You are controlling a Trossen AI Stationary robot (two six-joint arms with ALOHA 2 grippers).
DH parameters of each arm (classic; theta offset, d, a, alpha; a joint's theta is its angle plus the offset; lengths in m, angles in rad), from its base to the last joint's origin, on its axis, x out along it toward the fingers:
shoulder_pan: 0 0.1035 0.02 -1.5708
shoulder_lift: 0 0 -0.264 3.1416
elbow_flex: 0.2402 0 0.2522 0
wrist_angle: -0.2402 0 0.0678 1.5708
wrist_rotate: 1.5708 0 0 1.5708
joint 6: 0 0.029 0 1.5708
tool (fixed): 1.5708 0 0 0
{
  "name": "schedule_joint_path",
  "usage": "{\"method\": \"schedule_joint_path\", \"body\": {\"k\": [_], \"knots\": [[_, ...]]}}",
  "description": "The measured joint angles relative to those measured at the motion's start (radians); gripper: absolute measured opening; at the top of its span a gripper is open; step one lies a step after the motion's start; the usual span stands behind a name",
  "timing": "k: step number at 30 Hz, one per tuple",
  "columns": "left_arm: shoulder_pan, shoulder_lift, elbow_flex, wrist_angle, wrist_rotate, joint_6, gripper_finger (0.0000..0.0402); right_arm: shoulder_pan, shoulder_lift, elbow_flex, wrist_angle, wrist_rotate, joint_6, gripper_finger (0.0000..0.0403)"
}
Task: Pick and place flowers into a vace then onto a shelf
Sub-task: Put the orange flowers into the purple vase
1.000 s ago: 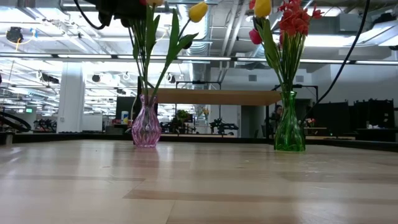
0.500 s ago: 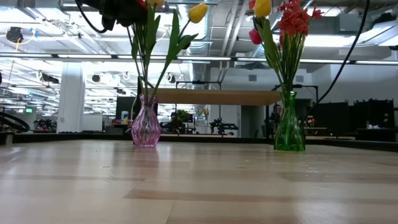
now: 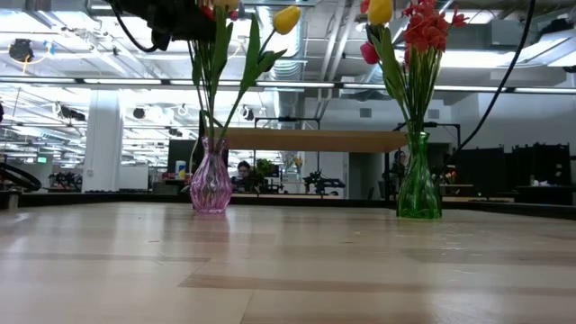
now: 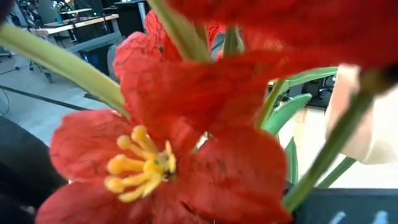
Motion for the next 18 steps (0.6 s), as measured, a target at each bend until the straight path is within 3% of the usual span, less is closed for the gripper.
{"method": "schedule_joint_path", "body": {"k": [18], "knots": [[0.038,0.052,-0.002,-0.005,0.067,-0.001,0.0001,0.000,0.000,0.000,-0.004,0.000,0.000,0.0121]]}}
